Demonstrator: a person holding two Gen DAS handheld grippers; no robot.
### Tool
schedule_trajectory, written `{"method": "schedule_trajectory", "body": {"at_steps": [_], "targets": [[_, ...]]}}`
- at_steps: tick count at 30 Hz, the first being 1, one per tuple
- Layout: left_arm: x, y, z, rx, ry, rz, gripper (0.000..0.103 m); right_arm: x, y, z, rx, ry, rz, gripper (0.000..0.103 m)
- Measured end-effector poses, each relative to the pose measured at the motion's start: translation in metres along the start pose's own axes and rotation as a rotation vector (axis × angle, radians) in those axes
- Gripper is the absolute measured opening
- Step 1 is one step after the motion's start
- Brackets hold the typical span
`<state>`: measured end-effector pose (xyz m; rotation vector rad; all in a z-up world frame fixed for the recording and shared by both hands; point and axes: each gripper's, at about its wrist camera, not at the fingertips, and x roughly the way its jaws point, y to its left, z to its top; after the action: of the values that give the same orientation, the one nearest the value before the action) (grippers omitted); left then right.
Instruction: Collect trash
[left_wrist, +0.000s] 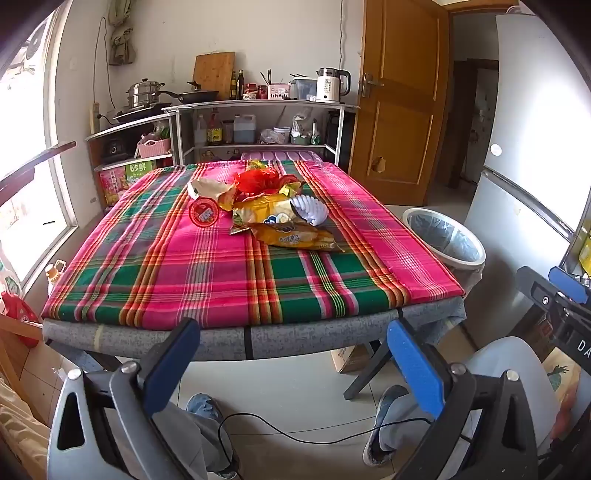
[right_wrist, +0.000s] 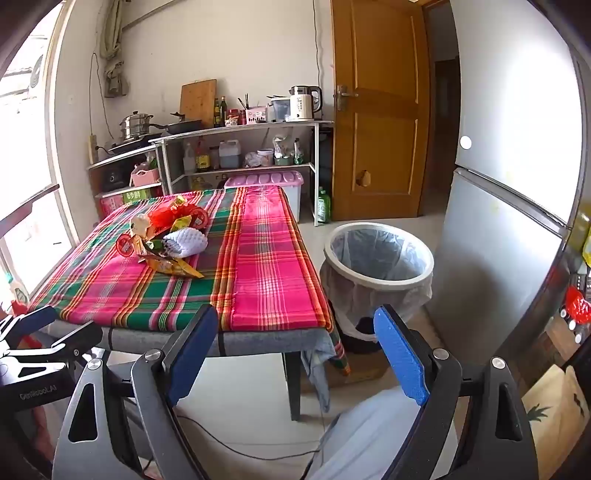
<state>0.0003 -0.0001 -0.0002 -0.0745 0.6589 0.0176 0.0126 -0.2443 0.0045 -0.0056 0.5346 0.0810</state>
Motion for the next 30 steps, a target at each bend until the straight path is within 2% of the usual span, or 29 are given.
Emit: {"method": "schedule_trajectory", "body": {"at_steps": [2,17,19,30], "targets": [[0.001,0.001,0.001,-0.007,0.008,-0.018,0.103,-0.001,0.000,0.000,-0.001,-0.001,0.001,0.087],[-0.007,0.023,0.006,-0.003,-0.008,-0.024,0.103,-0.003,-0.004,0.000,0.001,0.000,-0.016,0.087],[-0.004,-0.001,0.001,0.009,-0.010,-0.004,0.103,-0.003,-0.004,0.000,0.002,0.001,-0.016,0.087],[-0.004,-0.001,0.002,0.009,-0.012,-0.006,0.103,-0.002,-0.004,0.001,0.001,0.001,-0.018,0.087]]}}
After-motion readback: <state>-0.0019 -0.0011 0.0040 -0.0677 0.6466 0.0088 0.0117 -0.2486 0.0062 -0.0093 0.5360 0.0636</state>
